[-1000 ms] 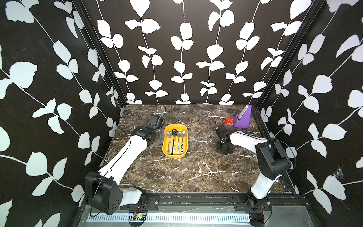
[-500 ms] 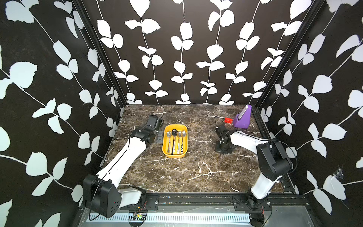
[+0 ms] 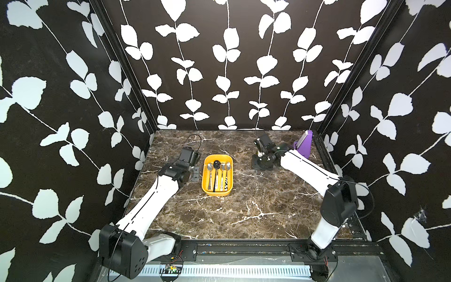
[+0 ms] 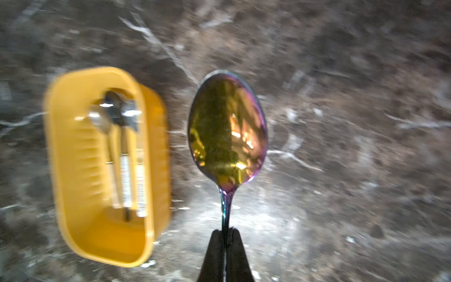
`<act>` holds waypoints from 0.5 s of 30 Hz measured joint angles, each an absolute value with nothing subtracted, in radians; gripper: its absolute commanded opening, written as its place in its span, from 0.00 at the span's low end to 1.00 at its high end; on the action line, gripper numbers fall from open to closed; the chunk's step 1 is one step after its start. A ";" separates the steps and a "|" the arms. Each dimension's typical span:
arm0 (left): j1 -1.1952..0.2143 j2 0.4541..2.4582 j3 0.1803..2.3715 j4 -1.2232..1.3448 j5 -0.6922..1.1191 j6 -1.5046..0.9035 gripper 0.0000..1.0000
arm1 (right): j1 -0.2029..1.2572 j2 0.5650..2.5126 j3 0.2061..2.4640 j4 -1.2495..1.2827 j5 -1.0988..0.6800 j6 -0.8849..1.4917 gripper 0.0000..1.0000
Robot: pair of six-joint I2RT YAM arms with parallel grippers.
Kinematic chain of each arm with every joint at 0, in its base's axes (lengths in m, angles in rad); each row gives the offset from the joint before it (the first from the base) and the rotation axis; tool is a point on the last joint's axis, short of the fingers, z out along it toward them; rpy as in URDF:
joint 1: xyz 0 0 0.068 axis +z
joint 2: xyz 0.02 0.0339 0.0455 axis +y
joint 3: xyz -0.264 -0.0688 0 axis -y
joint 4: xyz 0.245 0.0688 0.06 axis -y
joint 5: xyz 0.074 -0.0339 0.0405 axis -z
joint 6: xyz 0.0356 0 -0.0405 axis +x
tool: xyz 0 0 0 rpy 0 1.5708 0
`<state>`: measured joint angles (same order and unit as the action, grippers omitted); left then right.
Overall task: Put the spoon into the storage box
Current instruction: Place the spoon in the storage box.
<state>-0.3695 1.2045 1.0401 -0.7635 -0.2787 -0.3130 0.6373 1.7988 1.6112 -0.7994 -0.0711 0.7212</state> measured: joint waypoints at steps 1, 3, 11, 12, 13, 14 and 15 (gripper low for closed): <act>-0.368 1.202 1.040 -0.765 -0.280 -0.313 0.56 | 0.652 1.826 1.650 -0.805 -0.079 0.724 0.00; -0.365 1.192 1.039 -0.769 -0.282 -0.313 0.56 | 0.687 1.903 1.746 -0.819 -0.101 0.730 0.00; -0.357 1.159 1.025 -0.781 -0.281 -0.313 0.56 | 0.780 2.194 2.048 -0.902 -0.153 0.733 0.00; -0.357 1.159 1.024 -0.782 -0.281 -0.313 0.56 | 0.787 2.224 2.083 -0.912 -0.160 0.733 0.00; -0.356 1.159 1.023 -0.783 -0.280 -0.313 0.56 | 0.792 2.247 2.110 -0.920 -0.165 0.734 0.00; -0.356 1.159 1.023 -0.783 -0.280 -0.313 0.56 | 0.796 2.274 2.140 -0.928 -0.170 0.734 0.00; -0.356 1.159 1.022 -0.784 -0.280 -0.313 0.56 | 0.801 2.297 2.164 -0.934 -0.177 0.735 0.00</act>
<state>-0.3561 1.1591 1.0218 -0.7837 -0.2802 -0.3130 0.8005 2.2967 2.1643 -0.9337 -0.1772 0.7345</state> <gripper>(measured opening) 0.561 0.053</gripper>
